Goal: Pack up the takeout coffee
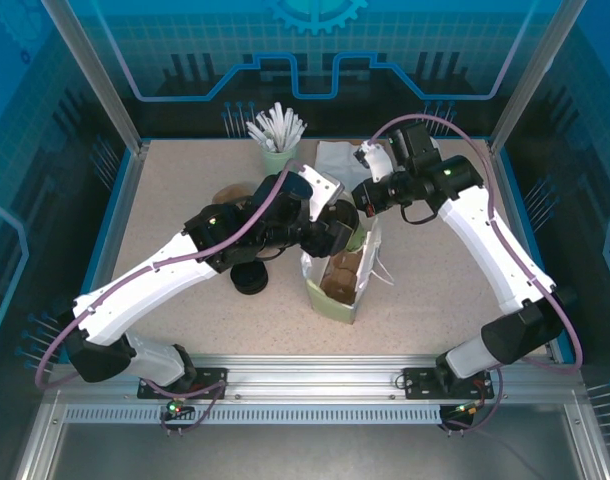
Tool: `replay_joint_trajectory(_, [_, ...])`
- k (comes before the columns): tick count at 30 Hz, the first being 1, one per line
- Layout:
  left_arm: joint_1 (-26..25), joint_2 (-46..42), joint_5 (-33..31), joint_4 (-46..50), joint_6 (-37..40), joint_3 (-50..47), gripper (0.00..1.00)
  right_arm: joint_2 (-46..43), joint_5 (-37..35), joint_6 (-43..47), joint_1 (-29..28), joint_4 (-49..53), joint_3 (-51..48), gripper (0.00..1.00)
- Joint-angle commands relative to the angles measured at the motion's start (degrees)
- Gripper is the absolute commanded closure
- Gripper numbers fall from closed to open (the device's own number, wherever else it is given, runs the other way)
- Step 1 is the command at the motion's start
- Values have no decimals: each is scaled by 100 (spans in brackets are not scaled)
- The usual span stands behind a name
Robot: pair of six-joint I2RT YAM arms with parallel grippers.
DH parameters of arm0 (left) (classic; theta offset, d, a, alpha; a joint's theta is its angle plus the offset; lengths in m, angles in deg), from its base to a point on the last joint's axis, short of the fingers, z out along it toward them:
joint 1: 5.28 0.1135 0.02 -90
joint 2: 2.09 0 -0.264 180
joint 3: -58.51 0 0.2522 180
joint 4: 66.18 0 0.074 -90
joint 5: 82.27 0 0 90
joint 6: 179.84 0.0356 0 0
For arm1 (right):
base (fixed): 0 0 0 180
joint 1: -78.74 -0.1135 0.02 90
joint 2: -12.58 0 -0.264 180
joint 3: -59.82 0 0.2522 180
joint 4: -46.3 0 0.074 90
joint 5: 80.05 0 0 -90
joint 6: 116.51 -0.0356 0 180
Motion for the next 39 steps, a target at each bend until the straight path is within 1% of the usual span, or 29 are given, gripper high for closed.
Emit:
replay_joint_trajectory(1, [43, 14, -355, -118, 142, -23, 28, -196, 66, 166, -91, -176, -29, 100])
replay_joint_trajectory(4, [43, 22, -515, -67, 120, -161, 28, -214, -16, 92, -123, -101, 54, 100])
replay_joint_trajectory(13, [42, -45, -571, -447, 5, -762, 29, -189, -168, 14, -392, -314, -73, 100])
replay_joint_trajectory(17, [41, -192, -668, -705, -22, -1172, 30, -111, -244, -20, -561, -320, 16, 100])
replay_joint_trajectory(21, [36, -228, -717, -824, -152, -1383, 31, -83, -282, -56, -669, -314, 49, 100])
replay_joint_trajectory(31, [-75, -231, -927, -1127, -295, -1751, 32, -394, -22, -26, -728, -702, -436, 100])
replay_joint_trajectory(39, [-349, -17, -1211, -1249, -435, -1805, 33, -482, 166, 418, -750, -784, -520, 100])
